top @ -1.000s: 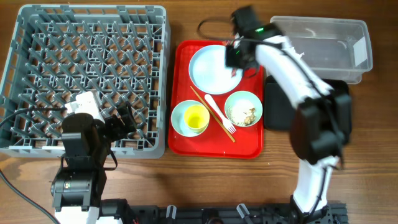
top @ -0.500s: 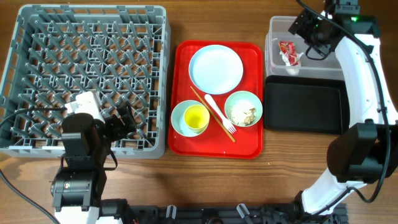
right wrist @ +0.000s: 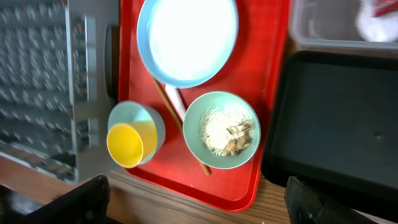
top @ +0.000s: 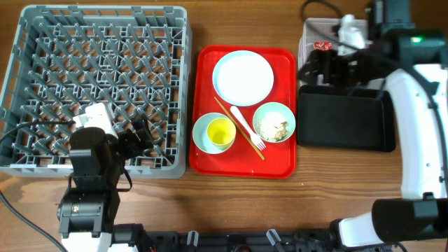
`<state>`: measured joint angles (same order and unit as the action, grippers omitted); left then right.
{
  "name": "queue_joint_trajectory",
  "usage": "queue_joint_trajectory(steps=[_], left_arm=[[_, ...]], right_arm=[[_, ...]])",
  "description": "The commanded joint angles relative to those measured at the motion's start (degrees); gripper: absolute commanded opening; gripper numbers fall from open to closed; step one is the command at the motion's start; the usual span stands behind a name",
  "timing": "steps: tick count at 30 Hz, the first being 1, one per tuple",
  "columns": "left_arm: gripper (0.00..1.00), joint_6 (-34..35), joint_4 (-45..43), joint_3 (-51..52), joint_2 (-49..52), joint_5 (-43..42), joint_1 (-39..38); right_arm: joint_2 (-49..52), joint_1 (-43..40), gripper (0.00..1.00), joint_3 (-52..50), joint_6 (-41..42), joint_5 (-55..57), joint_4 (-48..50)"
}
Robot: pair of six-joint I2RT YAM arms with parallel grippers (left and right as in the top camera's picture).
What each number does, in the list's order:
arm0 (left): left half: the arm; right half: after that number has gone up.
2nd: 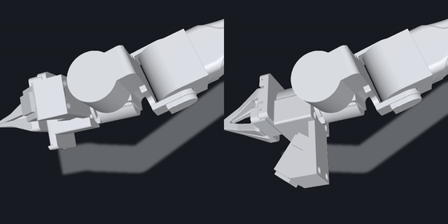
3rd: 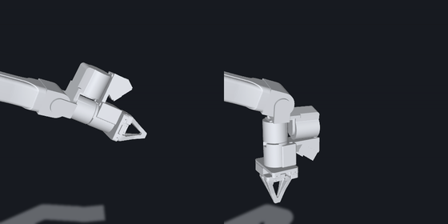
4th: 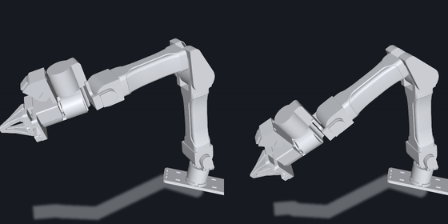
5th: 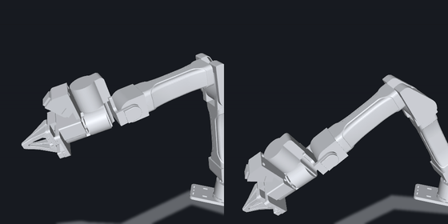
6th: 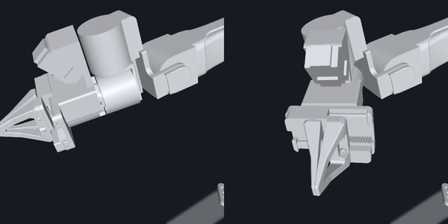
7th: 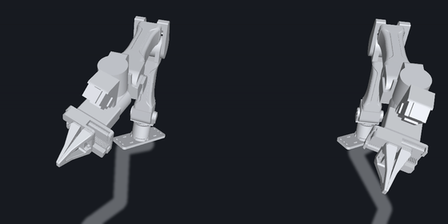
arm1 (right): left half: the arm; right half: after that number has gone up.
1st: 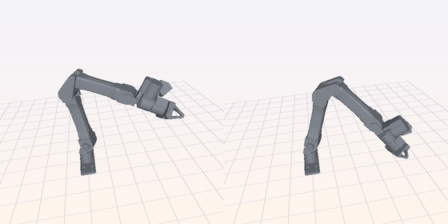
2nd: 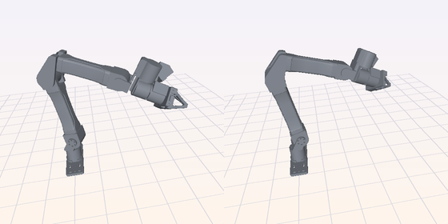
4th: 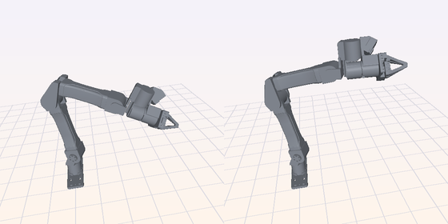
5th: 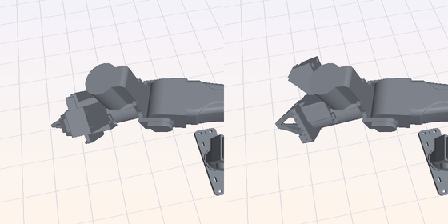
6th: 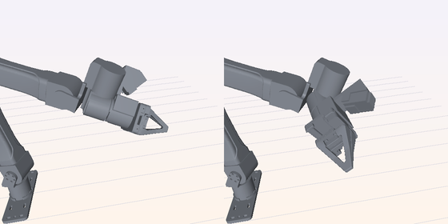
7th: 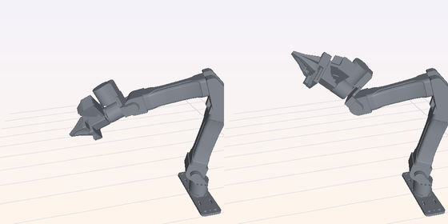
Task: Sort waste into correct bins and load items into the dishwasher rack
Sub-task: 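Grasp the light-blue rice bowl with the right gripper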
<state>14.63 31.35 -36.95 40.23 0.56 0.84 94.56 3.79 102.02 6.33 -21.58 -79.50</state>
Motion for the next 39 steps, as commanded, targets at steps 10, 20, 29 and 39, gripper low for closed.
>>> queue_joint_trajectory(steps=[10, 20, 29, 39], left_arm=[[1.0, -0.9, 0.0, -1.2, 0.0, 0.3, 0.4], [1.0, -0.9, 0.0, -1.2, 0.0, 0.3, 0.4], [1.0, -0.9, 0.0, -1.2, 0.0, 0.3, 0.4], [1.0, -0.9, 0.0, -1.2, 0.0, 0.3, 0.4]], right_arm=[[0.2, 22.4, 0.82, -28.9, 21.6, 16.7, 30.6], [8.9, 23.0, 0.7, -34.8, 23.9, 16.7, 41.1], [12.0, 24.5, 0.59, -34.8, 29.2, 17.4, 42.9], [12.0, 27.3, 0.35, -34.8, 35.8, 22.1, 42.8]])
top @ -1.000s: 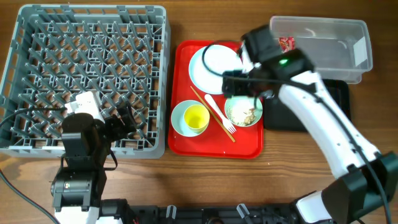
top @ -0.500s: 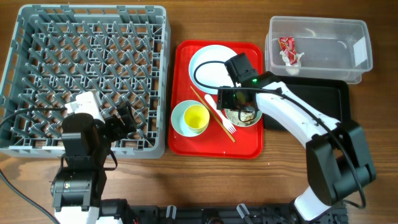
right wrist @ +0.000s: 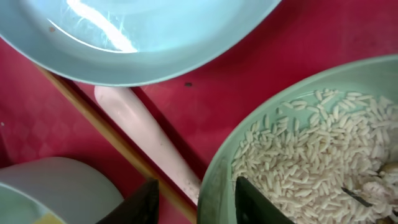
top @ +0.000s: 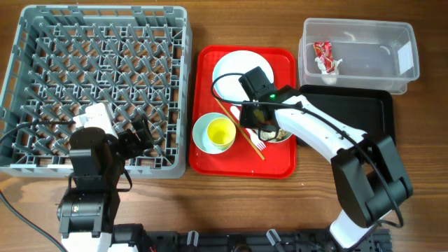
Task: Sort waste into correct bins and load items into the dishwasher rack
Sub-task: 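Grasp the light-blue rice bowl with the right gripper, then tip the rice bowl over the black tray with the right gripper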
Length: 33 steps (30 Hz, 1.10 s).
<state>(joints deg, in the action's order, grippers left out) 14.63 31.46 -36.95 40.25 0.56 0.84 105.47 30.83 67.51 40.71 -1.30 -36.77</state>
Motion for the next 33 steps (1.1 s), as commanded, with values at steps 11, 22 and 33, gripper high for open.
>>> queue_joint_trajectory(steps=[11, 22, 33], left_arm=[[1.0, -0.9, -0.1, -1.2, -0.1, 0.3, 0.4], [1.0, -0.9, -0.1, -1.2, -0.1, 0.3, 0.4], [1.0, -0.9, -0.1, -1.2, -0.1, 0.3, 0.4]], right_arm=[[1.2, 0.2, 0.18, -0.5, 1.3, 4.8, -0.8], [3.0, 0.2, 0.04, -0.1, -0.3, 3.9, -1.0], [-10.6, -6.3, 0.04, 10.0, -12.7, -6.4, -9.9]])
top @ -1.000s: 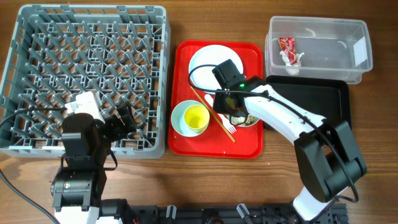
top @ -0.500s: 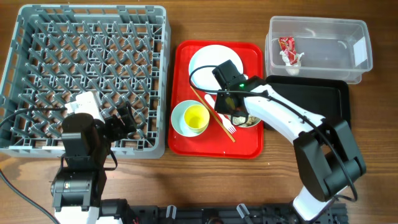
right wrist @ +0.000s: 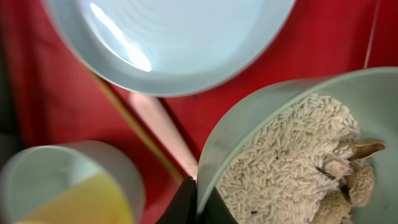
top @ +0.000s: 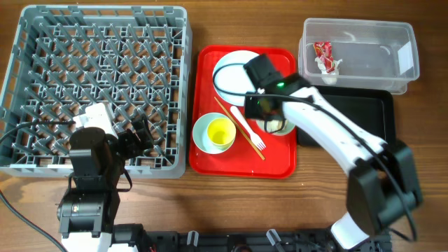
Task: Sort waste into correct bins and load items into the dishwasher rack
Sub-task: 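Tip the rice bowl over the black tray with the right gripper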
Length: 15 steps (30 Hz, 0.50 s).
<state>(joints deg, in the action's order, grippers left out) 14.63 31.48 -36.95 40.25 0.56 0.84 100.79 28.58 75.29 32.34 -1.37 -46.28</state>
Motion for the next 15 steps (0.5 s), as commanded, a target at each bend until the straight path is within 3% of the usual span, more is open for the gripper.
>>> queue_joint_trajectory(steps=[1, 6, 10, 15], left_arm=[[1.0, -0.9, -0.1, -1.2, -0.1, 0.3, 0.4], [1.0, -0.9, -0.2, -1.2, -0.1, 0.3, 0.4], [1.0, -0.9, -0.2, -1.2, -0.1, 0.3, 0.4], [1.0, -0.9, -0.2, -1.2, -0.1, 0.3, 0.4]], right_arm=[[-6.5, -5.6, 0.04, 2.2, -5.5, -8.2, -0.7], [-6.5, -21.5, 0.04, 0.7, -16.2, -27.4, -4.0], [-6.4, -30.4, 0.04, -3.2, -21.2, -35.1, -3.3], [-5.7, -40.0, 0.04, -13.3, -24.7, -55.4, 5.2]])
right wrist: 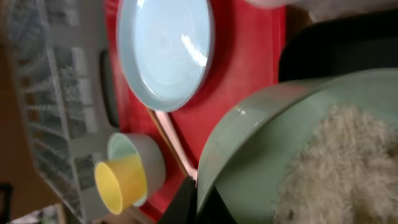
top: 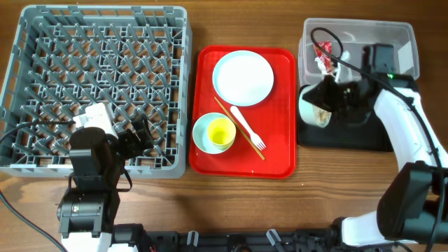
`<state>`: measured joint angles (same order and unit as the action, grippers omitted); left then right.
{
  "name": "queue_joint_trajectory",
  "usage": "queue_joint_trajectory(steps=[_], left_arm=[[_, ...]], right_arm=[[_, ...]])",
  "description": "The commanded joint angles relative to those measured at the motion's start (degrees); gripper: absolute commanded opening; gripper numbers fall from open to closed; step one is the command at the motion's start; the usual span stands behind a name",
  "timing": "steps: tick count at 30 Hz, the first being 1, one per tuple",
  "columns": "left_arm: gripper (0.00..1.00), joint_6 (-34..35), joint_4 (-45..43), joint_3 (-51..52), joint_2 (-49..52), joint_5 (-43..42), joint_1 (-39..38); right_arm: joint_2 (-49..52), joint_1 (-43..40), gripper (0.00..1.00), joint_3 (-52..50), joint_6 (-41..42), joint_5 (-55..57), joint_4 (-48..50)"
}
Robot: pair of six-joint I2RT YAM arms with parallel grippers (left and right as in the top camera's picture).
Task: Sort waste into correct bins and load items into the dishwasher rack
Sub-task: 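Tip the rice bowl over the black tray with the right gripper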
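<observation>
My right gripper (top: 323,100) is shut on the rim of the green bowl (top: 313,108), which holds rice and food scraps. The bowl hangs tilted over the left end of the black bin (top: 364,136). In the right wrist view the jaws (right wrist: 198,200) pinch the bowl's rim, and the bowl (right wrist: 311,162) fills the lower right. On the red tray (top: 280,157) lie a pale blue plate (top: 243,77), a yellow cup nested in a pale cup (top: 214,132), a white fork (top: 246,129) and a chopstick (top: 227,115). My left gripper (top: 138,134) rests at the grey dishwasher rack's (top: 98,63) front edge.
A clear plastic bin (top: 371,45) with a red wrapper (top: 322,50) inside stands behind the black bin. The rack takes up the table's left side. Bare wood shows along the front edge.
My right gripper has carried the bowl from above the tray's right side to over the black bin's left end, and the bowl is now tilted. The left arm is unchanged.
First my right gripper was open near the clear bin, high above the tray. Then it was down at the green bowl with its jaws either side of the rim. Then it was shut on the rim with the bowl lifted. Now the bowl hangs tilted over the black bin.
</observation>
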<state>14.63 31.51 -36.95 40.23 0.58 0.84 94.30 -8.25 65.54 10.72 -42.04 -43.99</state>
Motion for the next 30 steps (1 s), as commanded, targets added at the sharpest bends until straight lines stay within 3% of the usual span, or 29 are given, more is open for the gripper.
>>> queue_joint_trajectory(steps=[1, 7, 15, 19, 24, 27, 30], left_arm=[[1.0, -0.9, -0.2, -1.2, 0.0, 0.3, 0.4], [1.0, -0.9, -0.2, -1.2, 0.0, 0.3, 0.4], [1.0, -0.9, -0.2, -1.2, 0.0, 0.3, 0.4], [1.0, -0.9, -0.2, -1.2, 0.0, 0.3, 0.4], [1.0, -0.9, -0.2, -1.2, 0.0, 0.3, 0.4], [1.0, -0.9, -0.2, -1.2, 0.0, 0.3, 0.4], [1.0, -0.9, -0.2, -1.2, 0.0, 0.3, 0.4]], right_arm=[[1.4, -4.7, 0.04, -5.0, -3.1, -18.7, 4.5], [6.6, -13.0, 0.04, -7.2, 0.2, -35.4, 9.9], [10.7, -23.0, 0.04, -7.2, 18.3, -50.6, 23.5], [10.6, -24.3, 0.04, -7.2, 27.7, -50.9, 30.8], [10.6, -23.1, 0.04, -7.2, 27.9, -49.6, 31.5], [10.6, -22.0, 0.04, -7.2, 28.0, -39.6, 29.5], [10.6, -20.8, 0.04, -7.2, 28.0, -38.6, 28.2]])
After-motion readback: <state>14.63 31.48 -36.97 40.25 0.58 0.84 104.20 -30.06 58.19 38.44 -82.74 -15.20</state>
